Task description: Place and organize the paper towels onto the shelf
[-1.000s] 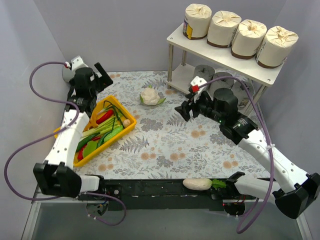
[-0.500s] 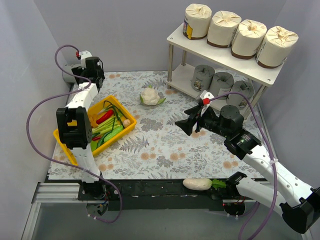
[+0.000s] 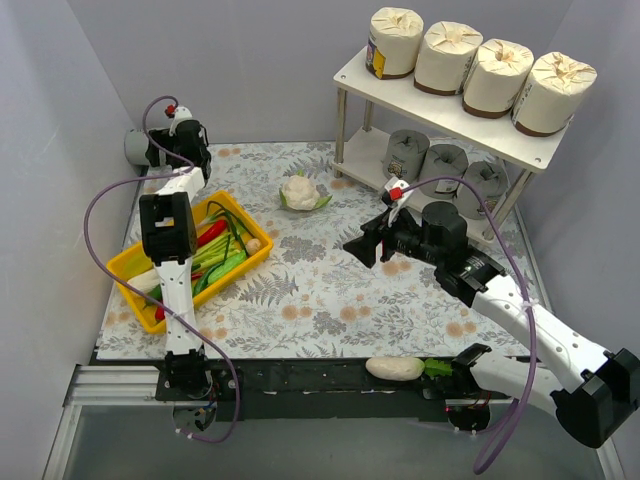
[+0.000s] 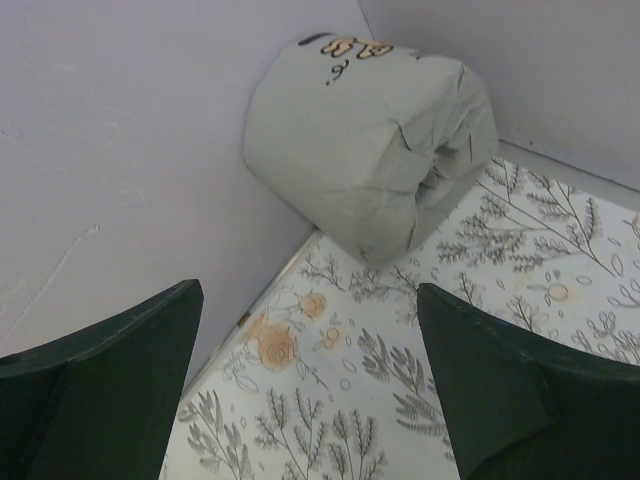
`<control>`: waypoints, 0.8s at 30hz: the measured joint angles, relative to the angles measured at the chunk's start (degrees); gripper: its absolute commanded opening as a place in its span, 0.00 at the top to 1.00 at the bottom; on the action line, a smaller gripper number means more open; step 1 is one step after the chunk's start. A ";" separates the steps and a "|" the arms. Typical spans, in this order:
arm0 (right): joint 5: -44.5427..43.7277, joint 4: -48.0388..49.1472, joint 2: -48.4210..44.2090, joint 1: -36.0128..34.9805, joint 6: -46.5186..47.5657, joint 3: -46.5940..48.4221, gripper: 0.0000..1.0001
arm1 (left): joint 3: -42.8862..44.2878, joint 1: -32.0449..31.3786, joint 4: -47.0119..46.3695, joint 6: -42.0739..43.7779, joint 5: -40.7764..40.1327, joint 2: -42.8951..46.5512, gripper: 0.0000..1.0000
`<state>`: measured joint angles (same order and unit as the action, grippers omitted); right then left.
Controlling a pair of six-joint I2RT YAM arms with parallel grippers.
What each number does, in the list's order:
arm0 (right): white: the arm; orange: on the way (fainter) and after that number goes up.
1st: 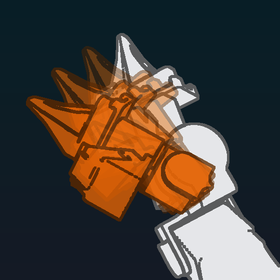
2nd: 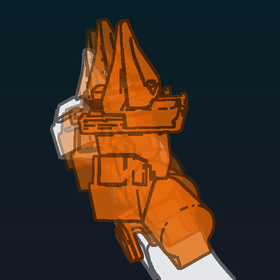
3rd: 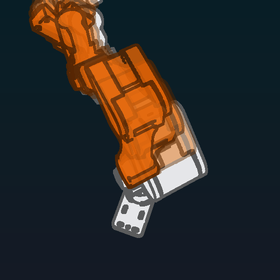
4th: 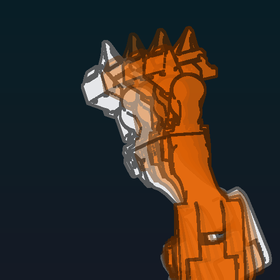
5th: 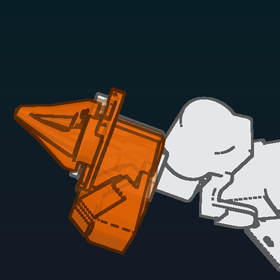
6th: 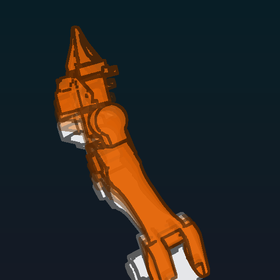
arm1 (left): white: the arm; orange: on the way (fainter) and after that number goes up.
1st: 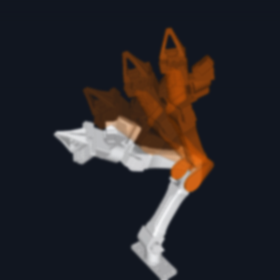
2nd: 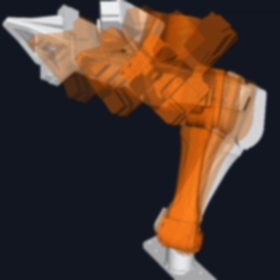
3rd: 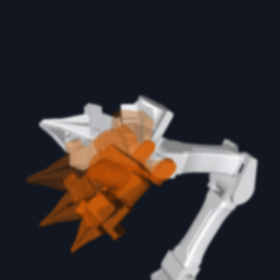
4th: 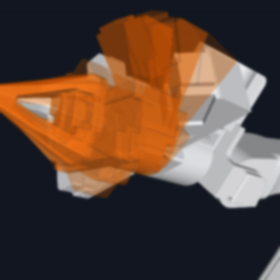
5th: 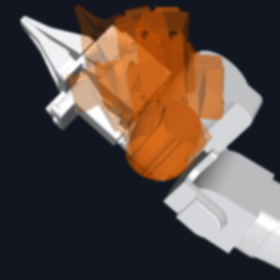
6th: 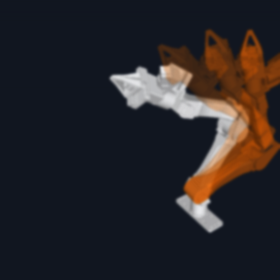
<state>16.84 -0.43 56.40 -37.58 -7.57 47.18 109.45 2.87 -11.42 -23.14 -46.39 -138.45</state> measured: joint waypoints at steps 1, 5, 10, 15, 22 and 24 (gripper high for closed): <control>0.02 -0.07 0.50 0.00 -0.02 0.26 0.26 | 0.76 0.11 -1.16 1.18 -0.15 -0.81 0.12; 0.09 -0.31 1.86 -0.04 -0.17 1.11 0.26 | 4.68 0.39 -7.72 6.80 -0.31 -4.11 0.11; 0.04 -2.23 4.83 -0.07 0.17 4.55 0.26 | 10.82 0.42 -13.51 10.75 -0.04 -8.61 0.11; -0.20 -4.28 7.67 -0.11 0.46 7.85 0.26 | 14.16 0.52 -16.59 13.11 0.26 -13.44 0.11; -0.90 -6.86 10.27 -0.44 1.42 10.64 0.25 | 15.91 1.62 -19.04 16.61 0.28 -19.43 0.14; -1.40 -8.07 11.06 -0.44 1.86 11.08 0.26 | 17.18 2.21 -19.65 17.49 0.33 -20.72 0.15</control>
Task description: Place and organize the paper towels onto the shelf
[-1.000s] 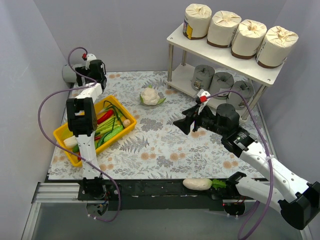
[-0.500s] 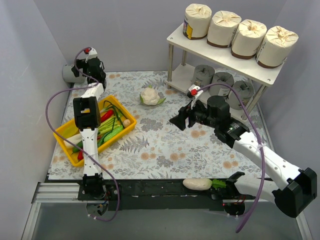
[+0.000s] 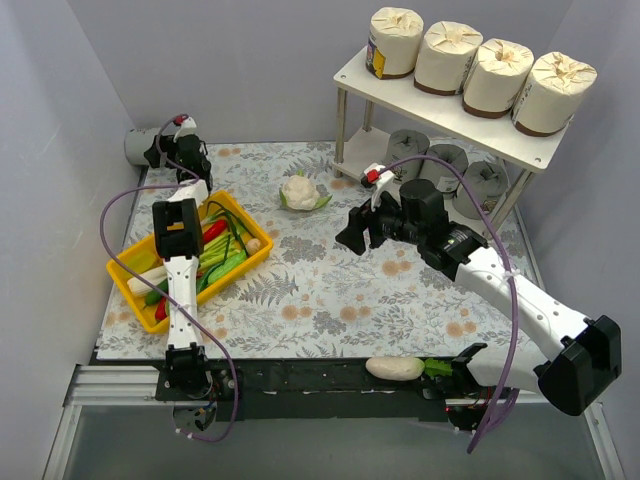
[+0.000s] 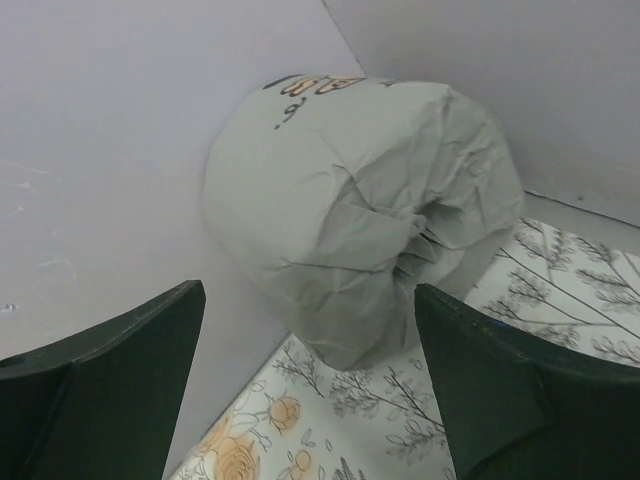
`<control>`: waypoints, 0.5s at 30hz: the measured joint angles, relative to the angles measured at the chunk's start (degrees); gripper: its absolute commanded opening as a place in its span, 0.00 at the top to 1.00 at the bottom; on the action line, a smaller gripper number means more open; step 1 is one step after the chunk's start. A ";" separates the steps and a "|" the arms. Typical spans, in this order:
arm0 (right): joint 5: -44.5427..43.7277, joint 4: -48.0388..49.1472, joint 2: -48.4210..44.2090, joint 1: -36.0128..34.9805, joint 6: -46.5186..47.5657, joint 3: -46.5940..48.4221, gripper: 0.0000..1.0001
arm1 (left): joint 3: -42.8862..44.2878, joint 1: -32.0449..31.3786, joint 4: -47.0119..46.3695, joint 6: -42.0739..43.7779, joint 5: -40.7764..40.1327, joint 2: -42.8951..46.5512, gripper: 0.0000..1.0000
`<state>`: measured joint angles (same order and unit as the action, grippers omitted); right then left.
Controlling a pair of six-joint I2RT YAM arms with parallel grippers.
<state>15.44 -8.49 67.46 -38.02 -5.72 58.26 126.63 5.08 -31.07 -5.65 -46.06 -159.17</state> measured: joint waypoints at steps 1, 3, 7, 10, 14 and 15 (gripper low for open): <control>-0.28 -1.01 0.48 0.00 0.17 0.44 0.25 | 0.02 0.35 -0.31 0.63 0.04 -0.31 0.17; -0.76 -2.58 1.64 0.00 0.48 1.51 0.26 | 0.74 0.90 -1.38 1.53 0.09 -0.83 0.18; -1.64 -5.25 3.26 -0.02 1.01 4.15 0.26 | 1.97 1.77 -1.70 1.81 0.26 -0.92 0.22; -2.08 -6.91 4.46 -0.26 1.20 6.82 0.26 | 2.58 2.21 -1.99 1.40 0.68 -0.92 0.24; -3.04 -8.31 5.31 -1.22 1.25 9.57 0.26 | 2.78 2.58 -1.84 -0.15 2.23 -1.14 0.33; -3.28 -8.70 5.53 -1.57 1.25 10.12 0.26 | 3.10 2.71 -1.84 -0.61 2.62 -1.44 0.35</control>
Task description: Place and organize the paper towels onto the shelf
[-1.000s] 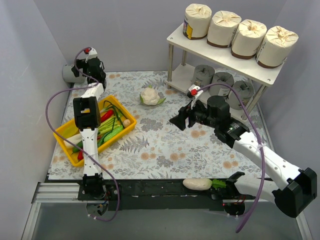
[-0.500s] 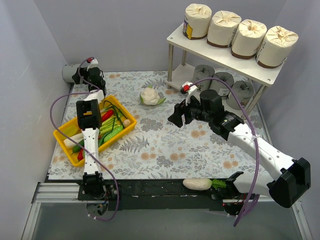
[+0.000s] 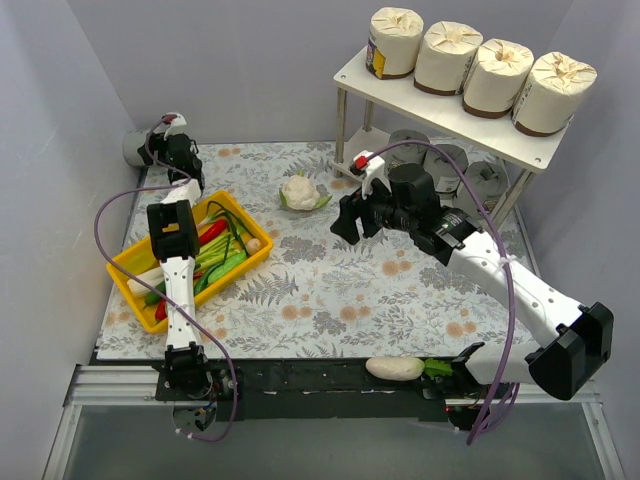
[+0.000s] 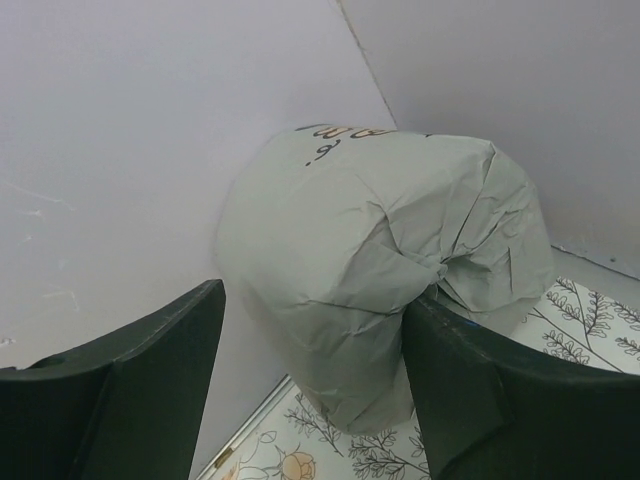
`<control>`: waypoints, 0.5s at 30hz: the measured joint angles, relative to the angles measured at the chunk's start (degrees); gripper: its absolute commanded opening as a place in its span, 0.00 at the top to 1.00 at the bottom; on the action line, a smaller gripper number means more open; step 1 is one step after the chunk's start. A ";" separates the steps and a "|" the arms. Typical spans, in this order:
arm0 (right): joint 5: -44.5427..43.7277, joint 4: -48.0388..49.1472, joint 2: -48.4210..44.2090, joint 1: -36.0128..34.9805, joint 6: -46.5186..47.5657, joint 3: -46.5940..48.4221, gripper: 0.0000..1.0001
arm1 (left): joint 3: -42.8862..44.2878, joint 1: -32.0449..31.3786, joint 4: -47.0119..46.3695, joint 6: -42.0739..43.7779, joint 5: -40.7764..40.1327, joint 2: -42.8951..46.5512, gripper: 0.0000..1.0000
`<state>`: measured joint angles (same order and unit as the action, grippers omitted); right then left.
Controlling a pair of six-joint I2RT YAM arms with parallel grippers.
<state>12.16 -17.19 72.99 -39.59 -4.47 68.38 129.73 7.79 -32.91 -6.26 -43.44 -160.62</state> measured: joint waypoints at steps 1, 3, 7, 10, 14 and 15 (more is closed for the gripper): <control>-0.11 -0.31 0.31 -0.28 0.11 0.55 0.26 | 0.42 0.13 0.02 -0.22 0.35 -0.37 0.36; -0.72 -1.53 1.53 -0.79 0.33 2.29 0.26 | 0.55 0.37 0.02 -0.81 0.92 -1.18 0.42; -2.01 -3.61 3.98 -1.81 0.92 5.38 0.26 | -0.61 0.50 -1.29 -1.60 1.25 -1.92 0.50; -2.67 -4.17 4.26 -2.36 1.51 5.88 0.26 | -2.60 0.35 -4.02 -1.68 1.46 -1.64 0.58; -3.28 -4.76 4.24 -2.91 1.75 5.88 0.26 | -5.31 -0.22 -6.25 -0.96 1.86 -0.50 0.66; -3.48 -4.96 4.17 -2.95 1.79 5.88 0.26 | -6.36 -0.46 -6.71 -0.61 1.90 0.07 0.67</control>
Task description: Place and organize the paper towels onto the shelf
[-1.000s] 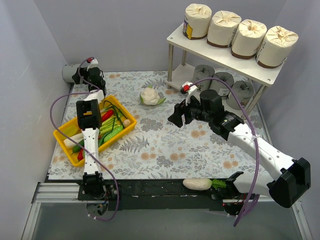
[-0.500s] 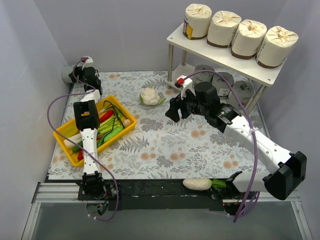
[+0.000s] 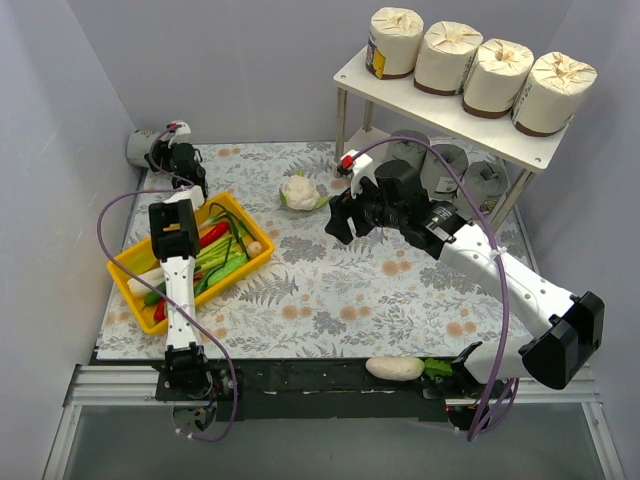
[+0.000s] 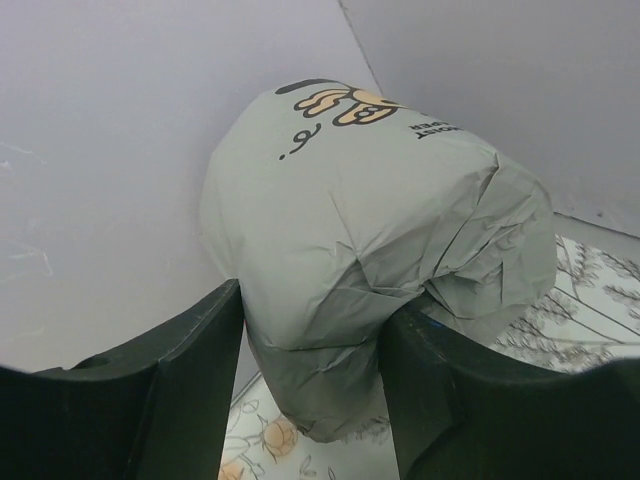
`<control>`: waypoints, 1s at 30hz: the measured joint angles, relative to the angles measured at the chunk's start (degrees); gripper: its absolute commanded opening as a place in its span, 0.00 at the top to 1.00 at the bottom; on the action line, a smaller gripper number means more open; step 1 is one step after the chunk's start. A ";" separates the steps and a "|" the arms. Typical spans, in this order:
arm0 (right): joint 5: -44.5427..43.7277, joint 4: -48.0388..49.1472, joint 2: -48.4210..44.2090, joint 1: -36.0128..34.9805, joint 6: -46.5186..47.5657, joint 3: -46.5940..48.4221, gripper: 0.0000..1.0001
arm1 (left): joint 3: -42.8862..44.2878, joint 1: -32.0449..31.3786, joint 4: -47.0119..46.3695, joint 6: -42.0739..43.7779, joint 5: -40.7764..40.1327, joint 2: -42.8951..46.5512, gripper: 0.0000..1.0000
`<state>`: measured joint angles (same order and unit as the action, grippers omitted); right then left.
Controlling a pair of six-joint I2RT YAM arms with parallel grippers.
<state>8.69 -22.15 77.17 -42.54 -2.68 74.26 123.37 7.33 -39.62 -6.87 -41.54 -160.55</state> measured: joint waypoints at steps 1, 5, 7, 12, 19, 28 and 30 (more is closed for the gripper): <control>-0.09 -0.04 -0.09 -0.09 0.07 -0.07 0.26 | -1.07 -0.37 -0.59 0.44 -0.02 0.57 0.68; -1.09 -0.09 -1.77 -0.24 0.48 -0.85 0.26 | -4.57 -2.40 -1.60 0.70 -0.02 2.60 0.70; -1.36 -0.15 -3.21 -0.26 0.85 -1.73 0.25 | -6.69 -3.80 -1.64 0.46 -0.04 4.00 0.70; -2.49 -0.02 -6.78 -0.28 1.53 -3.78 0.25 | -14.38 -9.16 -0.96 -1.36 0.04 9.55 0.70; -3.23 1.70 -10.91 -0.28 1.64 -7.69 0.23 | -18.75 -14.67 11.61 -12.96 5.86 19.50 0.71; -4.48 4.09 -13.84 -0.28 3.54 -10.43 0.22 | -20.52 -13.18 34.01 -31.15 21.62 36.63 0.72; -4.46 4.57 -14.32 -0.28 3.78 -10.45 0.22 | -20.52 -12.87 38.32 -34.07 25.18 39.58 0.72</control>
<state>4.23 -17.58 62.85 -42.83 1.10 63.81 102.85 -5.54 -1.30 -40.95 -16.36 -120.97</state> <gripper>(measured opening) 0.776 0.407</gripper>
